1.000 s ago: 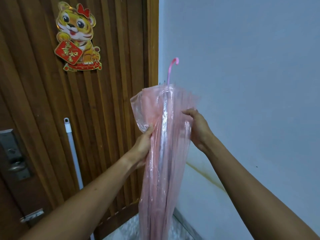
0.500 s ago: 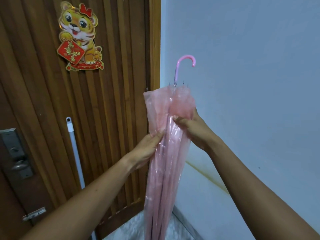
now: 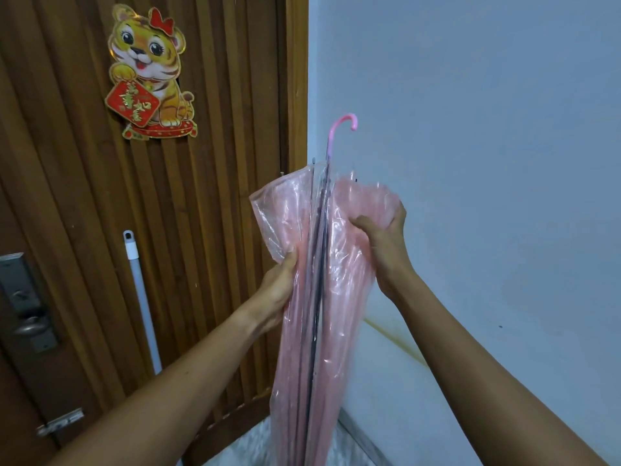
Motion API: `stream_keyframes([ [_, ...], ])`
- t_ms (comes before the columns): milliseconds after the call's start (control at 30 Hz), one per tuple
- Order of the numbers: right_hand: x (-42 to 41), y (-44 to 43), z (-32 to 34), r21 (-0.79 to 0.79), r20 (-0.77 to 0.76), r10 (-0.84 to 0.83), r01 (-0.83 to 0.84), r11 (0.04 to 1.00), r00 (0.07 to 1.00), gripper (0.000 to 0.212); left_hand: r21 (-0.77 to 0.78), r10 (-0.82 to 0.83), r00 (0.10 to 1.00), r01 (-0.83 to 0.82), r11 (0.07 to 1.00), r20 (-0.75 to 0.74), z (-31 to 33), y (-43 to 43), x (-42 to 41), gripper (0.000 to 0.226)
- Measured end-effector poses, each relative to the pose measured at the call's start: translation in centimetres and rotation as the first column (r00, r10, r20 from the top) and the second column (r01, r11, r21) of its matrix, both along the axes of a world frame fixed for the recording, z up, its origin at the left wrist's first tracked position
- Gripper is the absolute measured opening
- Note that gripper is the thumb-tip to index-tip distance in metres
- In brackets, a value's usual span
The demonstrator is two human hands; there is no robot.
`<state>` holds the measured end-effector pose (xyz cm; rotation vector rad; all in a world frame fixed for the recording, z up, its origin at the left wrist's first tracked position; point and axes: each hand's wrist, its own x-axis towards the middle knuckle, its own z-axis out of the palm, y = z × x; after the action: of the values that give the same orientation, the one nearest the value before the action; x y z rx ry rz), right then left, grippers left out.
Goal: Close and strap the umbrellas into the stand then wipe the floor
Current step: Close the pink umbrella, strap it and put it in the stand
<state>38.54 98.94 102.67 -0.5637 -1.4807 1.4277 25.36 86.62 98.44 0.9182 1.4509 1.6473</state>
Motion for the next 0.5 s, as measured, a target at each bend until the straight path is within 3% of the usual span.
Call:
stream_keyframes([
  [133,-0.40,-1.00,0.30,0.132,0.104,-0.003,-0.010,0.991,0.995,0.116,-0.006,0.047,0.997,-0.047,0.999,-0.056,-0.18,0.65,0.22,0.052],
  [233,-0.76,-1.13,0.41,0.216,0.184,-0.043,0.002,0.976,0.982,0.126,0.018,0.025,0.999,-0.025,1.000,-0.043,-0.28,0.94,0.38,0.050],
  [333,-0.80,-0.96,0.29,0.232,0.176,-0.026,-0.016,0.973,0.984,0.122,0.064,-0.064,0.998,0.064,0.996,-0.004,-0.16,0.86,0.43,0.049],
  [500,-0.97,-0.24,-0.10,0.220,0.184,0.028,-0.069,0.973,0.982,0.106,0.140,-0.166,0.983,0.176,0.974,-0.083,-0.18,0.60,0.31,0.042],
])
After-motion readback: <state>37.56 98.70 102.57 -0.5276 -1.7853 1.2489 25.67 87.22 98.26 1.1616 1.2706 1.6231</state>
